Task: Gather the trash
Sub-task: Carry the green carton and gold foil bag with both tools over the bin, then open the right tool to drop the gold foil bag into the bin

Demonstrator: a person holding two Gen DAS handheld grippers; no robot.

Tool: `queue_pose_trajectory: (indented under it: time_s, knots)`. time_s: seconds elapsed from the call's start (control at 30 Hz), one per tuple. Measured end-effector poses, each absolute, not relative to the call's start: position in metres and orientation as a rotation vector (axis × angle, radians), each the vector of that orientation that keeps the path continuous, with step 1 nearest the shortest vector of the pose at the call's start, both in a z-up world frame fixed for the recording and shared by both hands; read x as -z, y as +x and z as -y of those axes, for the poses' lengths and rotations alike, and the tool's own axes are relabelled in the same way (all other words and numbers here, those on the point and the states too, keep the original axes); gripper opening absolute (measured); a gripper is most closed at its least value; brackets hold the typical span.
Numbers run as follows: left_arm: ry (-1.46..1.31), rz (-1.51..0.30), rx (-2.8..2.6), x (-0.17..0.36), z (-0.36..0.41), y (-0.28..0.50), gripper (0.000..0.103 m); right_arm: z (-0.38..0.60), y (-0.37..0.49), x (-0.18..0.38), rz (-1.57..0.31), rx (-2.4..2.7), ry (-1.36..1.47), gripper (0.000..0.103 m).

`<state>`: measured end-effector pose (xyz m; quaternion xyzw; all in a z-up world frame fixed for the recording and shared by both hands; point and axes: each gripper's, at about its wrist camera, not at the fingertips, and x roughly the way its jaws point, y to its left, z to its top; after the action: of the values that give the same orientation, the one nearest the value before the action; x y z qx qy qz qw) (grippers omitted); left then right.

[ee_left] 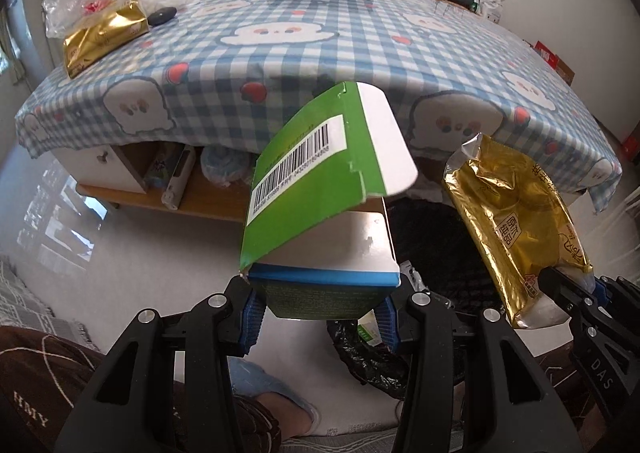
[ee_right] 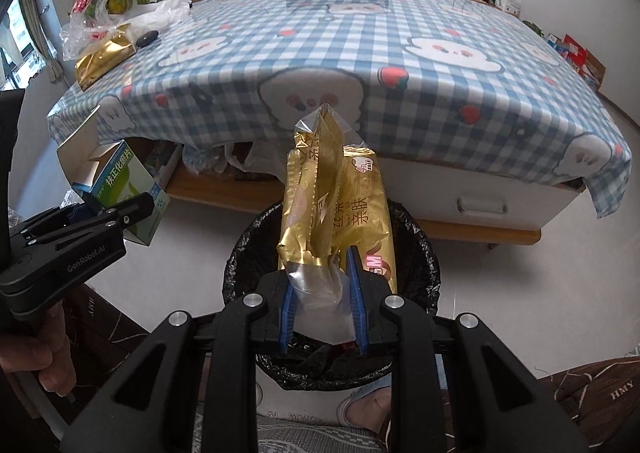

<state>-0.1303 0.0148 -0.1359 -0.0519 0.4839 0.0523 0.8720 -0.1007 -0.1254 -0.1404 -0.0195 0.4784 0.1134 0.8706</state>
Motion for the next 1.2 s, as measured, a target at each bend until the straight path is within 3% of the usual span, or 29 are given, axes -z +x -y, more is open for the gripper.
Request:
queue_pose_trajectory:
  time_s: [0.73,0.83,0.9,0.93,0.97,1.13,1.2]
  knots:
    - [-0.074,-1.096,-0.12,0.187,-0.021,-0.116,0.045,0.113,-0.092,0.201,-1.112,-0.243,-0.065,0.023]
    - [-0.069,-1.101,-0.118,0.188,-0.02,-0.117,0.045,0.112,-0.09,0.201,-1.103,-0.241,-0.064,0.031]
    - [-0.068,-1.107,-0.118,0.189,-0.019,-0.117,0.045,0.114,-0.091,0.199,-1.089,-0.23,-0.059,0.05]
    - [-0.069,-1.109,-0.117,0.19,-0.019,-0.118,0.045,0.116,-0.091,0.197,-1.074,-0.223,-0.051,0.064]
    - [-0.068,-1.108,-0.114,0.189,-0.018,-0.118,0.045,0.117,-0.091,0.194,-1.066,-0.223,-0.042,0.069]
    - [-0.059,-1.102,-0.091,0.181,-0.006,-0.118,0.046,0.134,-0.087,0.171,-1.007,-0.185,-0.01,0.093]
    - [-0.064,-1.091,-0.073,0.175,0.003,-0.116,0.046,0.144,-0.083,0.161,-0.992,-0.176,-0.009,0.095]
